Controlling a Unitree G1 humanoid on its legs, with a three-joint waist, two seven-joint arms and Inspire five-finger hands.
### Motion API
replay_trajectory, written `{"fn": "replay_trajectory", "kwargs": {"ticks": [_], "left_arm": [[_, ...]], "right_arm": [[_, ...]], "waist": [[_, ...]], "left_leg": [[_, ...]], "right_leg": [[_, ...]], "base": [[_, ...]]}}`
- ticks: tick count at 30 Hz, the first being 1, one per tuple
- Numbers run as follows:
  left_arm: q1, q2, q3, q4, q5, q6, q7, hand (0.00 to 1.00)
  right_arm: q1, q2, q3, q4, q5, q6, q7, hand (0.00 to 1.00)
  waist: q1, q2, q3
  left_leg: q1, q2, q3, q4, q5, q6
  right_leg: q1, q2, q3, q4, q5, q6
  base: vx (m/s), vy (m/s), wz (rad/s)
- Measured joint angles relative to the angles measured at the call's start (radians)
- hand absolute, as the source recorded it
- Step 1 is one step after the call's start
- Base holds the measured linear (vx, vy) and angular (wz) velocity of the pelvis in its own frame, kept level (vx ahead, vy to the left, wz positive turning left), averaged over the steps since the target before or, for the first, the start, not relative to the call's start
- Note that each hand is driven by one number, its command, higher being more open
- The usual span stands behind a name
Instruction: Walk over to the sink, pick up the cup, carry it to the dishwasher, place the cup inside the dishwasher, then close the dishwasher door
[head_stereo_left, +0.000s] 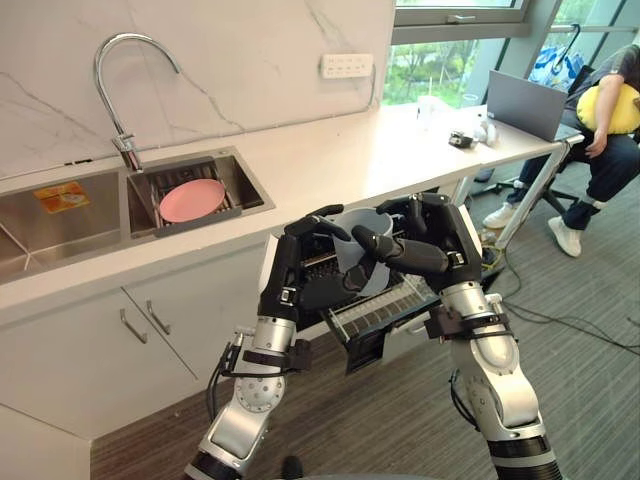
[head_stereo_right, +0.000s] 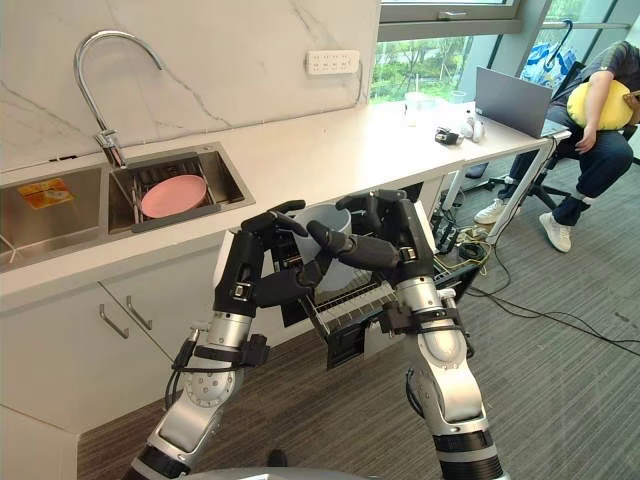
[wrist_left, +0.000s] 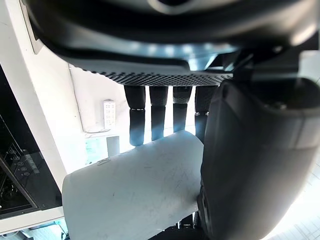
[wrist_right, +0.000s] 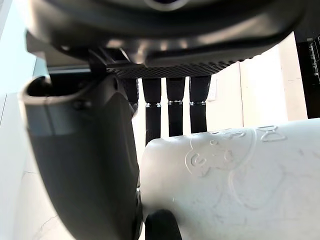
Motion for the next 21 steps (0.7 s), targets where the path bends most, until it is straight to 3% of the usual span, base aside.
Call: {"fn": "replay_trajectory", "kwargs": {"ticks": [6, 7, 21], "left_arm": [[0.0, 0.0, -0.001, -0.002, 0.0, 0.0, 0.004, 0.0], [0.0, 0.0, -0.001, -0.002, 0.0, 0.0, 0.004, 0.0], [-0.001, -0.001, -0.004, -0.021, 0.019, 0.0, 0.02, 0.0]], "right_arm": [[0.003, 0.005, 0.011, 0.0, -0.016, -0.015, -0.019, 0.0], [0.003, 0.005, 0.011, 0.0, -0.016, -0.016, -0.02, 1.0], [0.025, 0.032, 0.045, -0.005, 0.005, -0.06, -0.028, 1.0]], "waist": [[0.0, -0.003, -0.003], [0.0, -0.004, -0.003], [0.0, -0.007, -0.007]], "left_leg": [[0.0, 0.0, 0.0, 0.0, 0.0, 0.0], [0.0, 0.0, 0.001, 0.001, 0.0, 0.0], [0.0, 0.001, 0.001, 0.0, 0.0, 0.0]], "right_leg": [[0.0, 0.0, 0.0, 0.0, 0.0, 0.0], [0.0, 0.0, 0.0, 0.0, 0.0, 0.0], [0.0, 0.0, 0.0, 0.0, 0.0, 0.0]], "base": [[0.0, 0.0, 0.0], [0.0, 0.0, 0.0], [0.0, 0.0, 0.0]]}}
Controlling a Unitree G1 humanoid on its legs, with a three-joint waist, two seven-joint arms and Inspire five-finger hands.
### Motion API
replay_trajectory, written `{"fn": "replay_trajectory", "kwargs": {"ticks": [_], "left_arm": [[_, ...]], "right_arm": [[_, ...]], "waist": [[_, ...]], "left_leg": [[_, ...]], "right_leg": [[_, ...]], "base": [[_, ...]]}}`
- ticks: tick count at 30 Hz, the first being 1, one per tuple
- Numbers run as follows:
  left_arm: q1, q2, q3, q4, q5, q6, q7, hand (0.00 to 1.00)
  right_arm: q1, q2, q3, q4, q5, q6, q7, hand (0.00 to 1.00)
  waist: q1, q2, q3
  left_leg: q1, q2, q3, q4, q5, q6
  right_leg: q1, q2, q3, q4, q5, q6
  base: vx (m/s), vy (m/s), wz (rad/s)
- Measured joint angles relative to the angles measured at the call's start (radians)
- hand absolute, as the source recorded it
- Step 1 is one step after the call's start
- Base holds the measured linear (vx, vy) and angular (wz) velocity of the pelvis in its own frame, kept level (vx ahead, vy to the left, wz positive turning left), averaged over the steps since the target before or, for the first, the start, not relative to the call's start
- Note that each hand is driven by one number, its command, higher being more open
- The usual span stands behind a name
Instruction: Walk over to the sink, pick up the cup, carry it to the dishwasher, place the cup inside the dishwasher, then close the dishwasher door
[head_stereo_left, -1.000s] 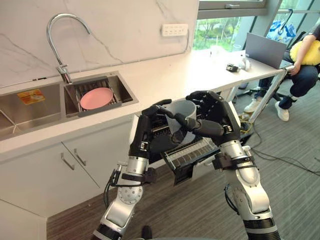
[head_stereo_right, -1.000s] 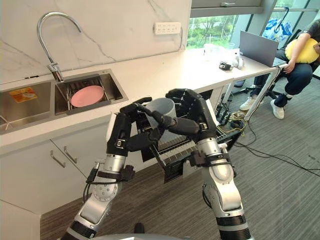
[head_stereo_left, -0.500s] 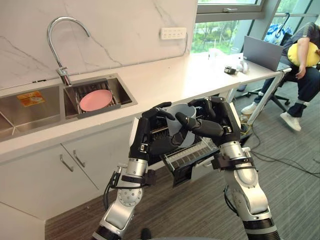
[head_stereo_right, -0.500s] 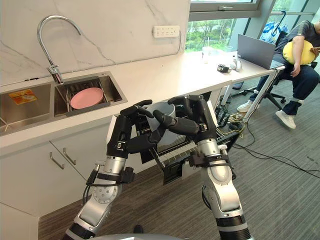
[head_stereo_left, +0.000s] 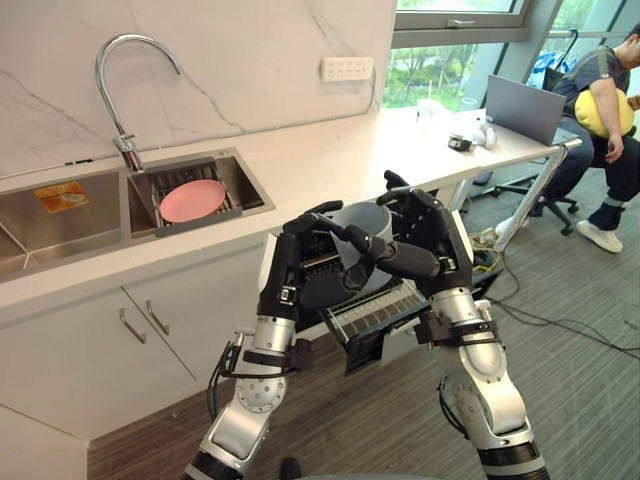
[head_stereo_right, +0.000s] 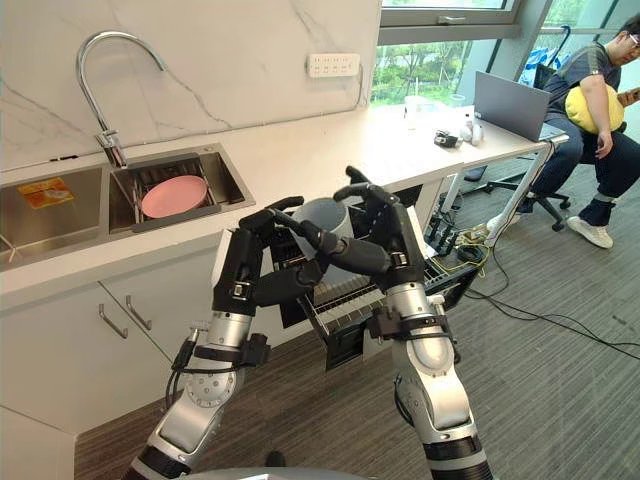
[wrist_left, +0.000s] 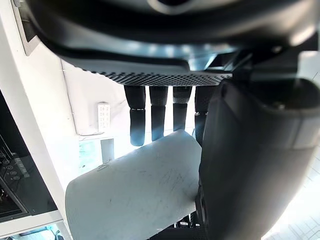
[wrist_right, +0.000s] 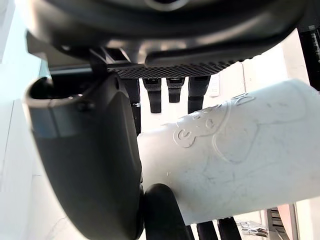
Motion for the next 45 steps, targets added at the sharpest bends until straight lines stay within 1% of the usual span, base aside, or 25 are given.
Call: {"fn": "replay_trajectory", "kwargs": {"ticks": [10, 21, 26, 29, 32, 34, 37, 39, 41, 45], "left_arm": [[-0.003, 0.0, 0.004, -0.058, 0.002, 0.0, -0.004, 0.0], [-0.009, -0.005, 0.019, -0.068, 0.023, -0.007, -0.021, 0.0], [-0.011, -0.006, 0.036, -0.068, 0.026, -0.01, -0.021, 0.0], [-0.011, -0.007, 0.076, -0.07, 0.032, -0.032, -0.019, 0.0], [-0.011, -0.014, 0.126, -0.109, 0.031, -0.063, -0.015, 0.0], [-0.013, -0.018, 0.156, -0.14, 0.03, -0.097, -0.012, 0.0], [-0.013, -0.018, 0.164, -0.155, 0.03, -0.121, -0.008, 0.0], [-0.013, -0.018, 0.164, -0.155, 0.03, -0.124, -0.008, 0.0], [-0.013, -0.018, 0.164, -0.154, 0.03, -0.124, -0.009, 0.0], [-0.013, -0.017, 0.164, -0.154, 0.03, -0.124, -0.017, 0.0]], "right_arm": [[0.001, 0.0, -0.022, -0.046, 0.01, -0.037, 0.005, 1.0], [0.001, -0.001, -0.071, -0.057, 0.04, -0.043, 0.049, 1.0], [0.001, -0.004, -0.134, -0.059, 0.043, -0.043, 0.074, 1.0], [0.001, -0.009, -0.191, -0.059, 0.043, -0.043, 0.085, 1.0], [0.001, -0.04, -0.244, -0.057, 0.043, -0.027, 0.097, 1.0], [0.001, -0.064, -0.268, -0.057, 0.043, -0.024, 0.113, 1.0], [0.001, -0.08, -0.286, -0.057, 0.044, -0.022, 0.146, 1.0], [0.001, -0.085, -0.29, -0.057, 0.043, -0.021, 0.172, 1.0], [0.001, -0.089, -0.29, -0.057, 0.041, -0.007, 0.21, 1.0], [0.0, -0.092, -0.28, -0.057, 0.032, 0.011, 0.243, 1.0]], "waist": [[-0.001, 0.0, -0.001], [-0.003, 0.0, -0.001], [-0.004, 0.0, -0.001], [-0.004, 0.0, -0.001], [-0.005, 0.0, -0.001], [-0.006, 0.0, -0.001], [-0.006, 0.0, -0.001], [-0.006, 0.0, -0.001], [-0.007, 0.0, -0.001], [-0.007, 0.0, -0.001]], "left_leg": [[0.0, 0.001, 0.001, 0.0, 0.0, 0.0], [0.0, 0.002, 0.004, 0.0, -0.002, -0.002], [0.0, 0.003, 0.004, 0.0, -0.002, -0.003], [0.0, 0.003, 0.005, 0.0, -0.003, -0.003], [0.0, 0.004, 0.006, 0.0, -0.003, -0.004], [0.0, 0.004, 0.007, 0.0, -0.004, -0.005], [0.0, 0.005, 0.007, -0.001, -0.004, -0.005], [0.0, 0.005, 0.007, -0.001, -0.004, -0.005], [0.0, 0.005, 0.007, -0.001, -0.005, -0.006], [0.0, 0.005, 0.007, -0.001, -0.005, -0.006]], "right_leg": [[0.0, 0.0, 0.0, 0.0, 0.0, 0.0], [-0.002, 0.001, 0.002, 0.0, 0.0, 0.0], [-0.002, 0.002, 0.003, 0.0, 0.0, -0.001], [-0.003, 0.003, 0.003, 0.0, 0.0, -0.001], [-0.003, 0.003, 0.004, 0.0, 0.0, -0.002], [-0.003, 0.004, 0.005, -0.001, 0.0, -0.002], [-0.003, 0.004, 0.005, -0.002, 0.0, -0.003], [-0.003, 0.004, 0.006, -0.003, 0.0, -0.003], [-0.003, 0.004, 0.006, -0.004, 0.0, -0.003], [-0.003, 0.004, 0.006, -0.005, 0.0, -0.003]], "base": [[0.0, 0.0, 0.0], [0.0, 0.0, 0.0], [0.0, 0.0, 0.0], [0.0, 0.0, 0.0], [0.0, 0.0, 0.0], [0.0, 0.0, 0.0], [0.0, 0.0, 0.0], [0.0, 0.0, 0.0], [0.0, 0.0, 0.0], [0.0, 0.0, 0.0]]}}
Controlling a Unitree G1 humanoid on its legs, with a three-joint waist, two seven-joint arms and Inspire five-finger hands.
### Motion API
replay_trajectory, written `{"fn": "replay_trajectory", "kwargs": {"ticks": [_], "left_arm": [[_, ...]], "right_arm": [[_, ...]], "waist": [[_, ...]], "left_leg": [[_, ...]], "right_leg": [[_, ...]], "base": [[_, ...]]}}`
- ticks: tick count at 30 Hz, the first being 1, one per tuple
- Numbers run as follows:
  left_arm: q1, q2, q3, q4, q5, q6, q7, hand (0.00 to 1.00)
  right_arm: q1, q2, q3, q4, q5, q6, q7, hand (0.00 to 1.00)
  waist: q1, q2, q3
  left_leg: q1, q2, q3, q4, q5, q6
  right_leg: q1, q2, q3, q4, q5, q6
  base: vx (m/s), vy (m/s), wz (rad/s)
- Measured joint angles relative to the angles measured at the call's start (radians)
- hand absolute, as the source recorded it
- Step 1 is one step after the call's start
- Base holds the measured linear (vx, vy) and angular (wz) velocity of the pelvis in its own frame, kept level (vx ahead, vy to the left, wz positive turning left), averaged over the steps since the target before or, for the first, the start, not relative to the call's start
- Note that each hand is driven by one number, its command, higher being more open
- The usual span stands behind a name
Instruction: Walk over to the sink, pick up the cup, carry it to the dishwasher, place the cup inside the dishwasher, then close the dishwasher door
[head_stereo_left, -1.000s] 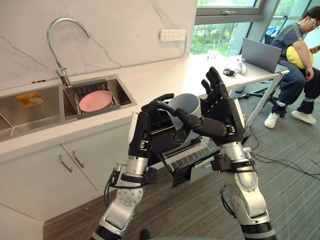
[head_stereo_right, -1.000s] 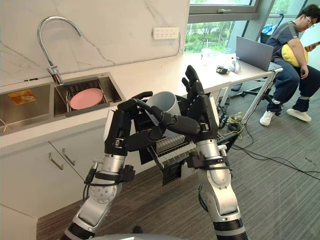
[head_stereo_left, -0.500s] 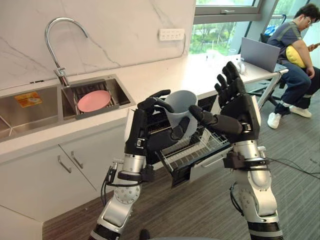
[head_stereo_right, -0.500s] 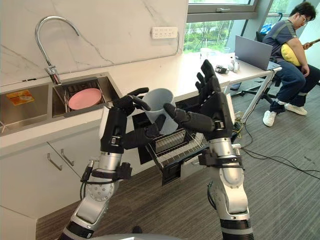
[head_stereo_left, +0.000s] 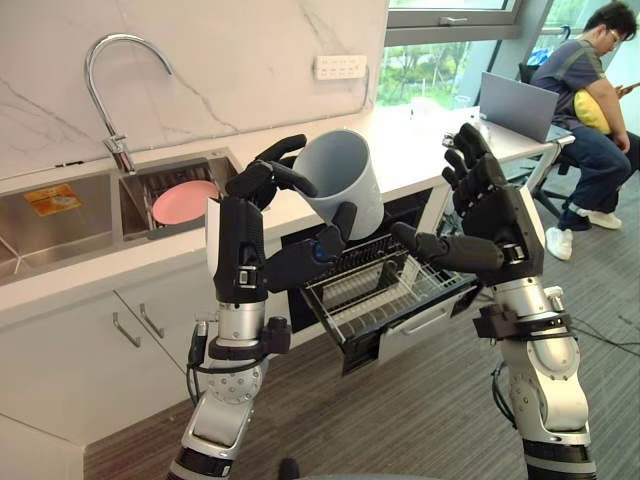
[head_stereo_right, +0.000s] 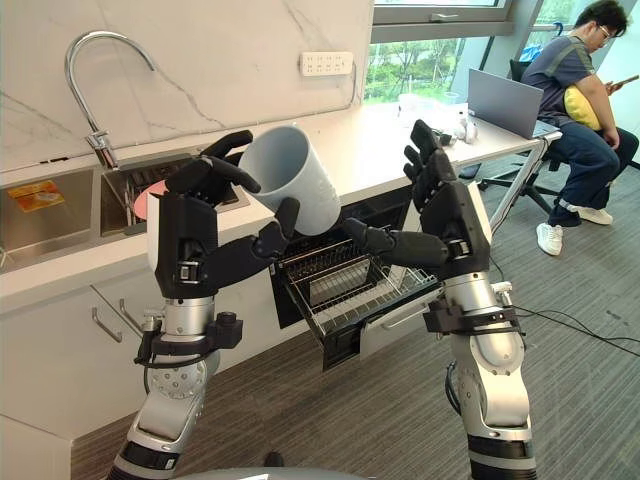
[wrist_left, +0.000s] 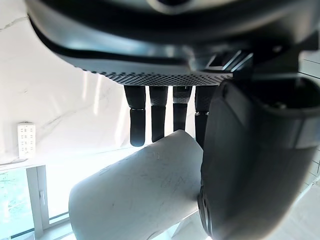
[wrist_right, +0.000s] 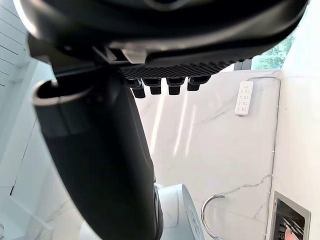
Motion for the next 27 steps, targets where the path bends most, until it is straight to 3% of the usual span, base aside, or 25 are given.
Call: {"fn": "replay_trajectory", "kwargs": {"ticks": [7, 13, 19, 20, 27], "left_arm": [[0.0, 0.001, -0.022, 0.001, -0.011, 0.0, -0.018, 0.0], [-0.008, 0.001, -0.098, 0.007, -0.014, 0.0, -0.058, 0.0], [-0.034, -0.004, -0.108, 0.031, -0.08, 0.003, -0.067, 0.0], [-0.037, -0.005, -0.108, 0.04, -0.092, 0.003, -0.066, 0.0], [-0.038, -0.005, -0.11, 0.083, -0.127, 0.013, -0.053, 0.0]], "right_arm": [[-0.035, -0.029, 0.108, 0.0, -0.138, 0.021, -0.006, 1.0], [-0.082, -0.03, 0.172, 0.001, -0.152, 0.042, -0.015, 1.0], [-0.111, -0.032, 0.215, 0.008, -0.153, 0.058, -0.053, 1.0], [-0.117, -0.032, 0.223, 0.015, -0.155, 0.06, -0.065, 0.0], [-0.14, -0.035, 0.261, 0.048, -0.173, 0.112, -0.145, 0.0]], "waist": [[0.002, 0.001, 0.0], [0.005, 0.002, 0.001], [0.006, 0.004, 0.002], [0.006, 0.004, 0.002], [0.007, 0.005, 0.003]], "left_leg": [[0.0, 0.001, 0.001, 0.0, -0.001, -0.001], [-0.001, 0.0, 0.0, 0.0, -0.001, -0.001], [-0.001, 0.0, -0.001, 0.0, 0.0, -0.001], [-0.001, 0.0, -0.001, 0.0, 0.0, -0.001], [-0.002, -0.001, -0.006, 0.0, 0.0, -0.001]], "right_leg": [[0.0, 0.001, 0.0, -0.001, 0.001, 0.0], [0.0, 0.001, 0.0, -0.001, 0.001, 0.0], [0.0, 0.001, 0.0, -0.001, 0.001, 0.0], [0.001, 0.001, -0.001, -0.001, 0.002, 0.001], [0.001, 0.001, -0.004, -0.001, 0.003, 0.003]], "base": [[0.0, 0.0, 0.0], [0.0, 0.0, 0.0], [0.0, 0.0, 0.0], [0.0, 0.0, 0.0], [0.0, 0.0, 0.01]]}}
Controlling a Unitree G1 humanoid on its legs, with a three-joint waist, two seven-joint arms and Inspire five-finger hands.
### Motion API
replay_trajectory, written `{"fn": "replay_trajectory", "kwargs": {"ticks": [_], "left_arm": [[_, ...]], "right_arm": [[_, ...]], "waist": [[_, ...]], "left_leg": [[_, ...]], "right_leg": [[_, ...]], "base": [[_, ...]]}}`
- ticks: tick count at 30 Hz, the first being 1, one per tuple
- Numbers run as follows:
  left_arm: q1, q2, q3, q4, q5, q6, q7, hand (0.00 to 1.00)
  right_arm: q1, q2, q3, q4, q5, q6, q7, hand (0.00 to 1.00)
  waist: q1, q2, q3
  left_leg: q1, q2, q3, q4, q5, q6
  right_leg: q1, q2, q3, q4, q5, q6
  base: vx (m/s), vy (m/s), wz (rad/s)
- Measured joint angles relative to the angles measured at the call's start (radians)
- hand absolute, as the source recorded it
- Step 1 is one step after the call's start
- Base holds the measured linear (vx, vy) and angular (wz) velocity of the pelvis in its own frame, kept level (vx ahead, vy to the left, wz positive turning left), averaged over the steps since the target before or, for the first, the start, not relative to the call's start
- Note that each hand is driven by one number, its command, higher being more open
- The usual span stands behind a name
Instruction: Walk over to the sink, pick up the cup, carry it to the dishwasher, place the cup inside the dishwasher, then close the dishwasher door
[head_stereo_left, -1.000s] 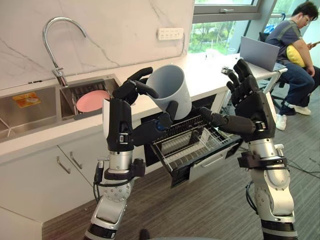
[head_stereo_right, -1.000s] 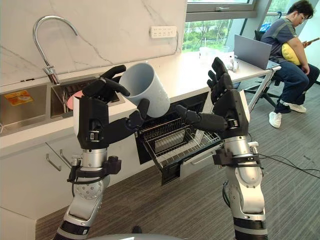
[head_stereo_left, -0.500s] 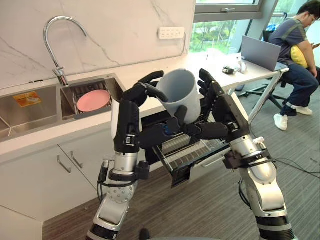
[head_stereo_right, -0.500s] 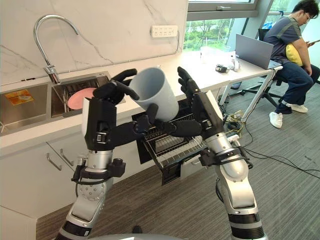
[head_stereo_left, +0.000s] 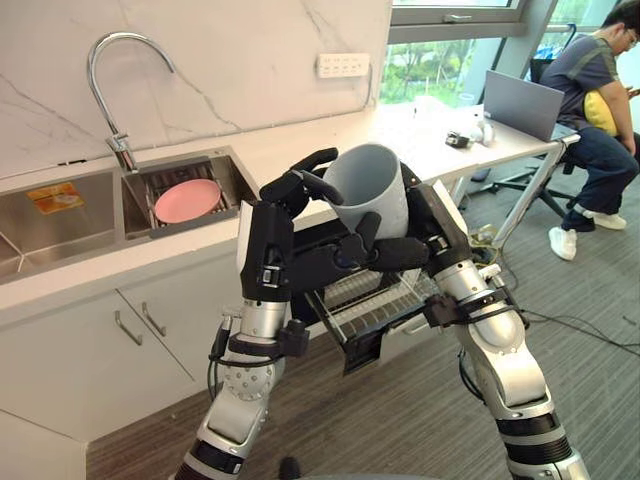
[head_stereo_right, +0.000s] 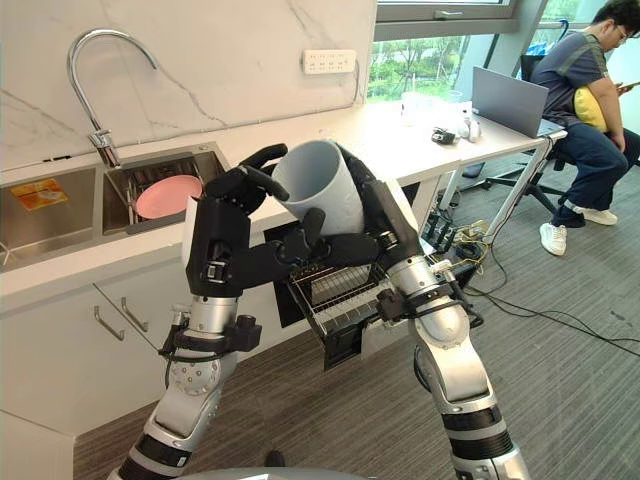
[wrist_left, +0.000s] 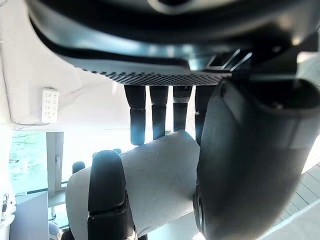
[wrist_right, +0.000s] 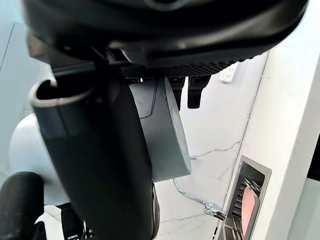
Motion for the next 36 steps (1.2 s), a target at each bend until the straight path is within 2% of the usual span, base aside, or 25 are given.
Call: {"fn": "replay_trajectory", "kwargs": {"ticks": [4, 7, 8, 11, 17, 21, 29, 32, 36], "left_arm": [[0.001, 0.001, -0.018, 0.01, -0.004, 0.01, 0.011, 0.0], [0.001, -0.014, -0.036, 0.01, -0.039, 0.01, 0.017, 0.0], [0.0, -0.019, -0.037, 0.01, -0.039, 0.01, 0.025, 1.0], [0.002, -0.032, -0.052, 0.01, -0.039, 0.01, 0.033, 1.0], [0.028, -0.012, -0.155, 0.013, -0.033, 0.005, 0.018, 1.0], [0.052, -0.011, -0.174, 0.016, -0.014, 0.01, 0.002, 1.0], [0.087, -0.014, -0.079, 0.051, -0.016, 0.03, 0.046, 1.0], [0.107, -0.021, -0.014, 0.076, -0.019, 0.041, 0.082, 1.0], [0.176, -0.049, 0.099, 0.177, -0.051, 0.089, 0.116, 1.0]], "right_arm": [[-0.005, 0.005, -0.003, 0.032, 0.001, 0.007, -0.093, 0.0], [-0.004, 0.011, -0.001, 0.034, -0.001, 0.006, -0.108, 0.0], [-0.004, 0.014, 0.001, 0.034, -0.002, 0.005, -0.108, 0.0], [-0.004, 0.036, -0.003, 0.034, 0.002, -0.005, -0.136, 0.0], [-0.004, 0.118, -0.048, 0.065, 0.004, -0.017, -0.244, 0.0], [-0.003, 0.134, -0.054, 0.074, 0.006, -0.017, -0.263, 0.0], [0.027, 0.149, -0.077, 0.084, 0.031, -0.033, -0.265, 0.0], [0.047, 0.149, -0.114, 0.134, 0.031, -0.037, -0.265, 0.0], [0.093, 0.149, -0.182, 0.179, 0.032, -0.032, -0.258, 0.0]], "waist": [[-0.001, 0.003, 0.002], [-0.002, 0.012, 0.007], [-0.002, 0.015, 0.009], [-0.002, 0.021, 0.013], [-0.002, 0.024, 0.015], [-0.004, 0.03, 0.019], [-0.001, 0.034, 0.02], [0.001, 0.034, 0.02], [0.0, 0.037, 0.023]], "left_leg": [[-0.003, -0.001, -0.007, 0.0, 0.002, -0.001], [-0.003, -0.001, -0.01, 0.0, 0.003, -0.001], [-0.004, -0.001, -0.011, 0.0, 0.003, 0.0], [-0.005, -0.001, -0.021, 0.0, 0.006, -0.002], [-0.006, -0.002, -0.035, 0.0, 0.009, -0.002], [-0.006, -0.001, -0.035, 0.0, 0.009, -0.003], [-0.006, -0.001, -0.054, 0.0, 0.012, -0.005], [-0.006, -0.002, -0.065, 0.0, 0.015, -0.006], [-0.003, -0.004, -0.088, 0.0, 0.021, -0.008]], "right_leg": [[0.001, -0.001, -0.007, 0.0, 0.0, 0.0], [0.002, -0.001, -0.01, 0.0, 0.0, 0.0], [0.002, -0.001, -0.011, 0.0, 0.0, 0.0], [0.004, 0.0, -0.021, 0.0, 0.0, 0.001], [0.01, 0.001, -0.035, 0.0, 0.0, 0.001], [0.011, 0.002, -0.036, 0.0, 0.0, 0.0], [0.021, 0.003, -0.056, -0.004, 0.0, 0.0], [0.028, 0.004, -0.067, -0.006, 0.0, 0.0], [0.041, 0.005, -0.09, -0.006, -0.002, -0.002]], "base": [[0.0, 0.0, 0.05], [0.0, 0.0, 0.01], [0.0, 0.0, 0.04], [0.0, -0.021, 0.1], [0.0, -0.023, 0.07], [0.0, 0.0, 0.0], [0.01, -0.032, 0.07], [-0.01, -0.03, 0.12], [-0.01, -0.029, 0.16]]}}
